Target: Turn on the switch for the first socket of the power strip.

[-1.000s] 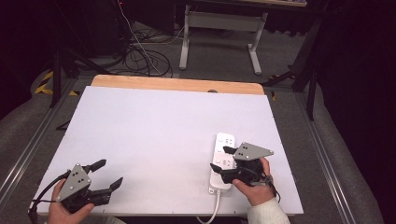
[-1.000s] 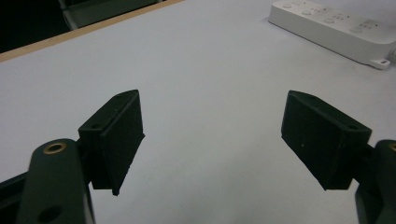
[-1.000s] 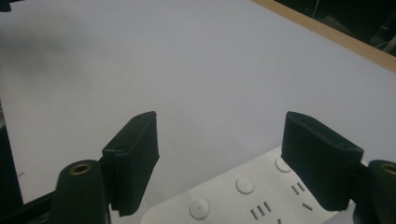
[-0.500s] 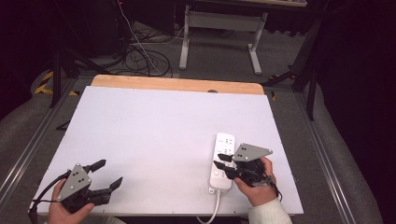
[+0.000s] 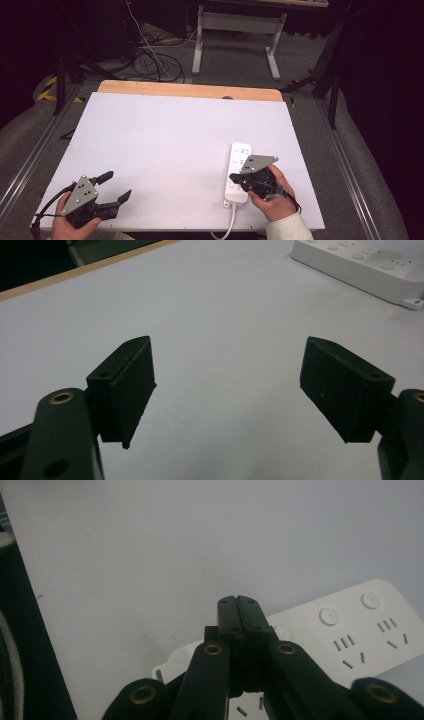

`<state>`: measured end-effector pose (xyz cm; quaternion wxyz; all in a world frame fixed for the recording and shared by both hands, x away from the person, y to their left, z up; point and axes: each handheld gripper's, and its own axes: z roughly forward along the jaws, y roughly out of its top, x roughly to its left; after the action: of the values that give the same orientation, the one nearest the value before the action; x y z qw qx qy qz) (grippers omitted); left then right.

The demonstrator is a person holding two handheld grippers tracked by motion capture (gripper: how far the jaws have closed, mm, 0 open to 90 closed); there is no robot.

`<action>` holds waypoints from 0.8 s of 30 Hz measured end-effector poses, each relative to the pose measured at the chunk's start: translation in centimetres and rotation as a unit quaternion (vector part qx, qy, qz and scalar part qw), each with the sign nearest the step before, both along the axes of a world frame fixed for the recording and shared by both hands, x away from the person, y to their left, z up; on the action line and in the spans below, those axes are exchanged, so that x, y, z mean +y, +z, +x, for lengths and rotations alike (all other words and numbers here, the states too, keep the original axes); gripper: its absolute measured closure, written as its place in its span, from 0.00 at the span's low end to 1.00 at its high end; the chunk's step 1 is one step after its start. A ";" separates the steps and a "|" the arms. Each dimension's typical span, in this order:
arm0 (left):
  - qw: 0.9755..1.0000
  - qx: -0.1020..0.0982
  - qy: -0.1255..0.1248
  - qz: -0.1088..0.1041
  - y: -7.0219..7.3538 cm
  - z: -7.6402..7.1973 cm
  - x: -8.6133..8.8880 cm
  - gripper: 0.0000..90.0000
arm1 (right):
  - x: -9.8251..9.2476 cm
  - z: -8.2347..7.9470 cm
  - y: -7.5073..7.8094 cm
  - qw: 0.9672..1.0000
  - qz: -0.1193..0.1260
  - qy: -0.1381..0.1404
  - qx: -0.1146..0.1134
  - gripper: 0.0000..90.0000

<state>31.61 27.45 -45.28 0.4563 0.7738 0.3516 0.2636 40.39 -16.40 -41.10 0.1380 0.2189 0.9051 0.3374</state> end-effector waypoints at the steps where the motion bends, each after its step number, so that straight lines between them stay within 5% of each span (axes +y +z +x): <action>1: 1.000 0.000 0.001 0.001 0.0 0.0 0.0 0.25 | 0.1 0.0 -0.1 1.000 -0.002 0.000 0.002 1.00; 7: 1.000 0.000 0.002 -0.001 0.0 -0.1 0.0 0.26 | 0.4 0.4 -0.8 0.999 -0.025 -0.009 0.023 1.00; 24: 1.000 0.005 0.006 0.003 -0.1 0.1 0.0 0.26 | 0.6 1.2 -2.3 0.997 -0.029 -0.034 0.057 1.00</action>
<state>31.69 27.47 -45.37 0.4510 0.7740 0.3578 0.2637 41.61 -15.76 -43.42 0.1032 0.2641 0.9130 0.2934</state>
